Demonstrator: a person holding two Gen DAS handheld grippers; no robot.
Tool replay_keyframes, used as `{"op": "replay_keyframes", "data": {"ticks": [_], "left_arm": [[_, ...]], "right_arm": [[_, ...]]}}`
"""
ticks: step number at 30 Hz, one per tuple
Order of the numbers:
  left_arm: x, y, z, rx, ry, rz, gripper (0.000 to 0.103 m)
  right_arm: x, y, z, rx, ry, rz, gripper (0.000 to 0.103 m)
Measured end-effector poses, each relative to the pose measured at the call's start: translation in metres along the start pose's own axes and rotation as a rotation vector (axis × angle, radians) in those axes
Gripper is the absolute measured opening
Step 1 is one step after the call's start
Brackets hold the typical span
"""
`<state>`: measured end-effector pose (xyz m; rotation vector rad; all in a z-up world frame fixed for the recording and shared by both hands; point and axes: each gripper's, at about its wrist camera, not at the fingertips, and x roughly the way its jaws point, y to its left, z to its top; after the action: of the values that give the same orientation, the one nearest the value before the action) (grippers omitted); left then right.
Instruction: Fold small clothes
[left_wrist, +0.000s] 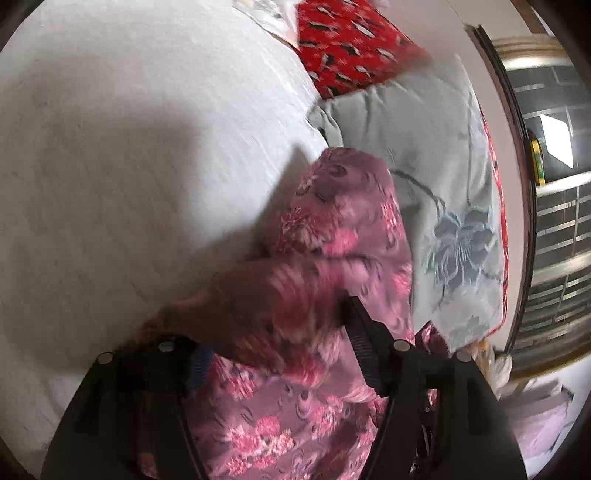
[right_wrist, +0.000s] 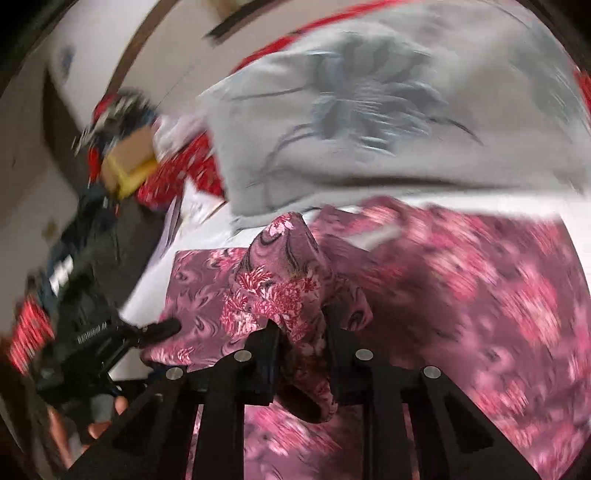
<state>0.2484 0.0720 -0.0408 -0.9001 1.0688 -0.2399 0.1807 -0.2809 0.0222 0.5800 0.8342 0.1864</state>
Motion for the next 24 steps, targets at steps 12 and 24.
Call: {"op": "replay_keyframes", "data": {"ticks": [12,24], "left_arm": [[0.004,-0.009,-0.007,0.056,-0.037,0.045,0.055],[0.002,0.005,-0.004,0.031,-0.018,0.09,0.018]], "right_arm": [[-0.018,-0.076,-0.006,0.278,-0.009,-0.038,0.048],[-0.06,-0.139,0.002,0.355,-0.018,-0.148,0.007]]}}
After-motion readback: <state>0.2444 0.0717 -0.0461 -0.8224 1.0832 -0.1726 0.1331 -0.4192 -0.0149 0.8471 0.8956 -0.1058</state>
